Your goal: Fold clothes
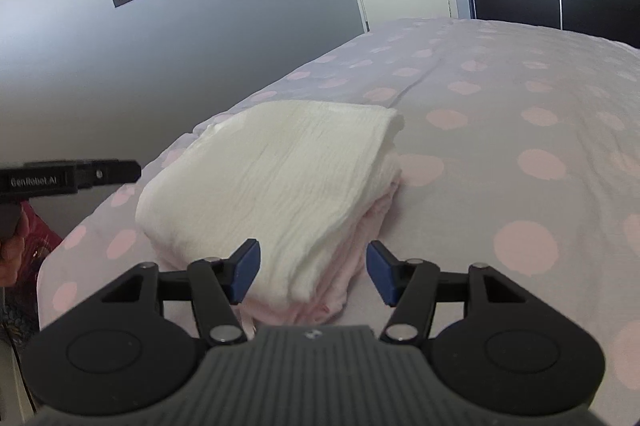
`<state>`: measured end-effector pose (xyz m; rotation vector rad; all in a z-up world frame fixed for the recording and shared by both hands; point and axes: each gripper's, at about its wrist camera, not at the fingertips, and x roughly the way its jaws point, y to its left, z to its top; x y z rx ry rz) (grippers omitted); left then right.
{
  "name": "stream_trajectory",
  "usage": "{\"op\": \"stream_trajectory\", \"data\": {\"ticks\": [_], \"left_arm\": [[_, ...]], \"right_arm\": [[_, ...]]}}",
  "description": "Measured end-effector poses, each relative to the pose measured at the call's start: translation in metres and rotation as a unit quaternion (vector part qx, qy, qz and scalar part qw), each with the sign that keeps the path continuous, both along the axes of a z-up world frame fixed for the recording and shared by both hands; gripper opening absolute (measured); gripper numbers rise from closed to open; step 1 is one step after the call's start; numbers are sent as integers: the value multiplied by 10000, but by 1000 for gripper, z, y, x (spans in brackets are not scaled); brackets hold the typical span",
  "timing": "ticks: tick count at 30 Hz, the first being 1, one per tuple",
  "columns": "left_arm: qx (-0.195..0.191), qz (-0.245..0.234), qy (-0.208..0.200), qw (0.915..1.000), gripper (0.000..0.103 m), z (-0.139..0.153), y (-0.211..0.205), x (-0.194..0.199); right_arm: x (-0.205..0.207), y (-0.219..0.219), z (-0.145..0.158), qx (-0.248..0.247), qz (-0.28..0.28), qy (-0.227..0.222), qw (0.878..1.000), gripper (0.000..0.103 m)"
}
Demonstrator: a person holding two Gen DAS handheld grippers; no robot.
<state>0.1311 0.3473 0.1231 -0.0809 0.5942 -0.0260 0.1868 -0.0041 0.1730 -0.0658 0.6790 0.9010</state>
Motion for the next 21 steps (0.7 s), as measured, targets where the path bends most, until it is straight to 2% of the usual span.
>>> {"op": "stream_trajectory", "data": {"ticks": [5,9,13,17,21], "left_arm": [[166,-723,-266,9969,55,48,-77,-17],[325,-1261,-549,9900,58,70,-144,-36],[468,-1695,-650,9823,58,68,-206,-59],[473,-1891,-641,9787,58,56,-259,-77],[48,-1779,-625,9821,61,37,-299,-95]], "right_arm": [[-41,-74,28,-235,-12,-370,9990,70],[-73,-132,41,-296,-261,-484,9980,72],[-107,-187,42,-369,-671,-536,9956,77],[-138,-232,38,-556,-997,-726,9908,81],[-165,-277,31,-696,-1401,-729,9850,83]]}}
